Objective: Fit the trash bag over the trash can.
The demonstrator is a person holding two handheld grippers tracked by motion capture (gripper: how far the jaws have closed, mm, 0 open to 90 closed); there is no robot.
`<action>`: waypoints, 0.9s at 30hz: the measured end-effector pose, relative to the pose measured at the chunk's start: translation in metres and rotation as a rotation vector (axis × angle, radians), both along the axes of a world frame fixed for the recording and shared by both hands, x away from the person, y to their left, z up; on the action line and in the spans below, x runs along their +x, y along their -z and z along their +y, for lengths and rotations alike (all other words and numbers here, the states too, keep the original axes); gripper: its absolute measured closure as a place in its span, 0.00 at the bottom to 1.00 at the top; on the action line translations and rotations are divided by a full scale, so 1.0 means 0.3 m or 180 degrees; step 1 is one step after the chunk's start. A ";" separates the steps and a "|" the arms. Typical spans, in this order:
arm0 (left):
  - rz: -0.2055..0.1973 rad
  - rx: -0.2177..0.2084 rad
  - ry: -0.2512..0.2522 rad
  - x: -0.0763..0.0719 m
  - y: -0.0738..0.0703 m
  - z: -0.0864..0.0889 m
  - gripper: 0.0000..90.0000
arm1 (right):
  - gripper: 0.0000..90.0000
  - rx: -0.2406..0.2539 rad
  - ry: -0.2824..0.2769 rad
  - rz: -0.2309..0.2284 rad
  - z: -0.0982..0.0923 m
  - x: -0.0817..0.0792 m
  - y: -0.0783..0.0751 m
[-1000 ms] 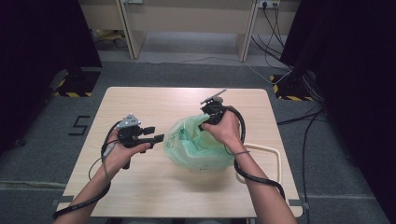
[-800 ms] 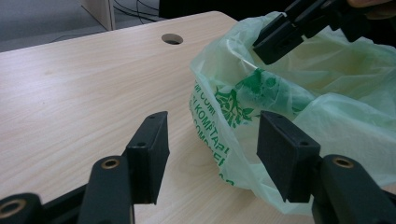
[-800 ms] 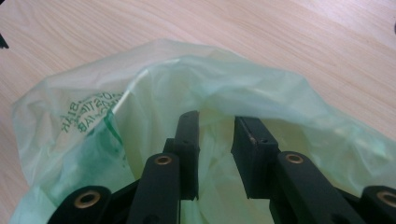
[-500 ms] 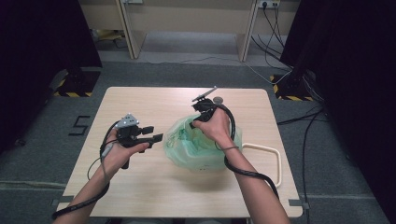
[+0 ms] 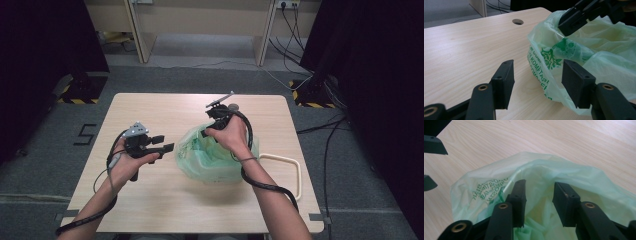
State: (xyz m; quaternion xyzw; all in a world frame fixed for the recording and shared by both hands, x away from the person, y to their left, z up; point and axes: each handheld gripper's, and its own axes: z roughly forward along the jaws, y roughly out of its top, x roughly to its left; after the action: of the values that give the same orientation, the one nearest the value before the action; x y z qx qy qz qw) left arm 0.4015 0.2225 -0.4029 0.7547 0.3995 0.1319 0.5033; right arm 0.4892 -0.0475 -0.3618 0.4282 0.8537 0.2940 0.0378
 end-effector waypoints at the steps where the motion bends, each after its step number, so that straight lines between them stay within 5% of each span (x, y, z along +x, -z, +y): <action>1: -0.0003 -0.0005 -0.0001 0.000 0.000 0.001 0.47 | 0.68 -0.0008 0.0015 -0.0006 -0.008 -0.004 -0.007; 13: -0.0012 -0.0072 -0.0037 -0.004 0.001 0.005 0.40 | 0.61 0.0048 0.0134 -0.0164 -0.124 -0.053 -0.090; 27: -0.0008 -0.0014 -0.0057 -0.004 0.002 0.000 0.33 | 0.60 0.0110 0.0351 -0.0211 -0.236 -0.073 -0.093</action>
State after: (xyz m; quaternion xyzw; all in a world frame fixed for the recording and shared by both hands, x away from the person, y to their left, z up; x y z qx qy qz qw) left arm 0.4002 0.2223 -0.4035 0.7498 0.4060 0.1364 0.5043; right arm 0.4674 -0.1182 -0.3338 0.4651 0.8219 0.3202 0.0748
